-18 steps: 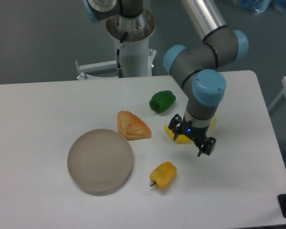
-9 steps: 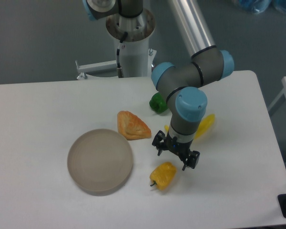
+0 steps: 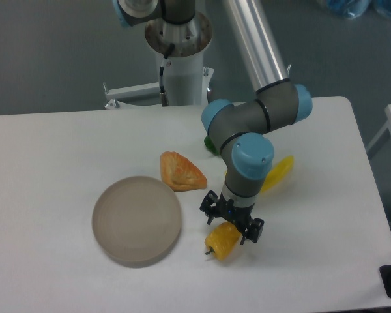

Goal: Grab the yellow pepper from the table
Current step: 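Move the open gripper over the yellow bell pepper and lower onto it, then close the gripper on the yellow bell pepper and lift it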

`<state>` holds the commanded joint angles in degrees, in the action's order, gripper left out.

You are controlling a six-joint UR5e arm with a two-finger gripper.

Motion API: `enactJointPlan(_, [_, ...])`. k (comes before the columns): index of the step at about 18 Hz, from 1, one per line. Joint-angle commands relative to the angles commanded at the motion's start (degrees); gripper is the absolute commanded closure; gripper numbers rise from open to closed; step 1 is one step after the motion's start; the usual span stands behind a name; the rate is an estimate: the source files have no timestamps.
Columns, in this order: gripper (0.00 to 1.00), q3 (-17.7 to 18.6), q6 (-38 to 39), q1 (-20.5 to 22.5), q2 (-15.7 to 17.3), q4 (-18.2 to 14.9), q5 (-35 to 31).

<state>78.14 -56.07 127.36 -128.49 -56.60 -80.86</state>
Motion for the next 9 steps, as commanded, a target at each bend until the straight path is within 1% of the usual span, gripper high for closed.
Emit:
enactJointPlan(2, [0.0,-0.61,-0.36,0.0,-0.62,0.0,0.09])
enactJointPlan(3, [0.13,-0.88,-0.62,0.0,-0.71,0.0,0.09])
enactJointPlan(4, [0.37,-0.97,-0.88,0.0,-0.71,-0.09,0.09])
enactJointPlan(6, [0.68,-1.05,-0.97,0.0,-0.71,-0.09,0.09])
enactJointPlan(7, [0.76,-1.49,-0.97,0.09,-0.71,-0.09,0.09])
enactJointPlan(9, [0.76,-3.16,-1.06,0.52,-0.36,-0.61,0.0])
